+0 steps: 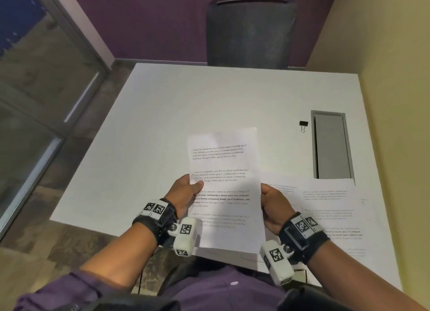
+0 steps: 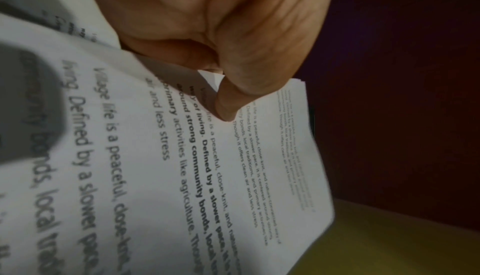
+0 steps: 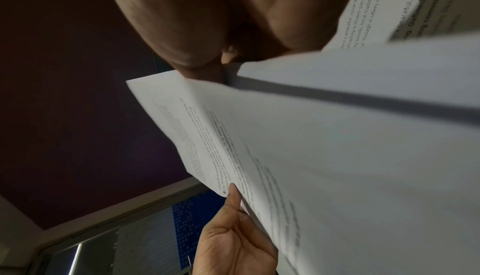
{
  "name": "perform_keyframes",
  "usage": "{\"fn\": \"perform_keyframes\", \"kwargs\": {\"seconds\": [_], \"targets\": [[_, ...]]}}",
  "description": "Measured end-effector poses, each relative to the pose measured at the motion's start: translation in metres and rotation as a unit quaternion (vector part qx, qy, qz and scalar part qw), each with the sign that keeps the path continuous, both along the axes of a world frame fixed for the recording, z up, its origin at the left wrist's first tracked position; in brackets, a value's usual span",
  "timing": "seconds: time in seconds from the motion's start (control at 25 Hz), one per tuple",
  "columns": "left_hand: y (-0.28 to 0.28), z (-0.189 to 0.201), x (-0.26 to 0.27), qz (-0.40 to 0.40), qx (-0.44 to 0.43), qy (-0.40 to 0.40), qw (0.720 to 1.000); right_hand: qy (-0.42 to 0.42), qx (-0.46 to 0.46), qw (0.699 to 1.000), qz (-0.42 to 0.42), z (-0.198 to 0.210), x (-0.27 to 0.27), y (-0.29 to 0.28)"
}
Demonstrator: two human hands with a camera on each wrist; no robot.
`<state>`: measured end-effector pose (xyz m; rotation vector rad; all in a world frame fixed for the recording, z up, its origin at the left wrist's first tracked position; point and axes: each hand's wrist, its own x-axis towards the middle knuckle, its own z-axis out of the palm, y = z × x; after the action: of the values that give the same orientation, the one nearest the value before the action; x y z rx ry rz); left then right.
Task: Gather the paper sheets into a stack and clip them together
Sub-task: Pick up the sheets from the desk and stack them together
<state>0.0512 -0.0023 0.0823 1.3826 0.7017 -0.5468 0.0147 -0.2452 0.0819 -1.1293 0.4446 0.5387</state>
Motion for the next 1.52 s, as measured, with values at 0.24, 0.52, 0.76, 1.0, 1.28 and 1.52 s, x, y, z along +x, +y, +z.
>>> {"fn": "perform_keyframes", "kwargs": {"seconds": [0.24, 0.52, 0.76, 1.0, 1.28, 1.52], "targets": [[0.019, 0.012, 0.020, 0.066, -0.029, -0.012, 0.997, 0.067, 0.220, 0.971, -0.069, 0.007, 0.009, 0.006], [0.036, 0.016, 0.041, 0.191, -0.131, -0.022, 0.973, 0.028, 0.145, 0.985, -0.092, 0.007, 0.004, 0.065], [0.070, 0.011, 0.062, 0.171, -0.158, -0.040, 0.972, -0.006, -0.163, 0.980, -0.118, -0.005, 0.032, 0.095], [0.162, -0.007, 0.101, -0.020, 0.045, -0.143, 0.989, -0.062, -0.206, 0.974, -0.066, 0.005, 0.017, 0.064], [0.144, -0.030, 0.082, -0.243, 0.061, -0.158, 0.955, -0.078, -0.317, 0.944, 0.042, -0.017, -0.002, 0.059], [0.128, -0.056, 0.054, -0.167, 0.073, -0.104, 0.978, 0.001, -0.385, 0.923, -0.006, -0.046, -0.016, 0.064]]}}
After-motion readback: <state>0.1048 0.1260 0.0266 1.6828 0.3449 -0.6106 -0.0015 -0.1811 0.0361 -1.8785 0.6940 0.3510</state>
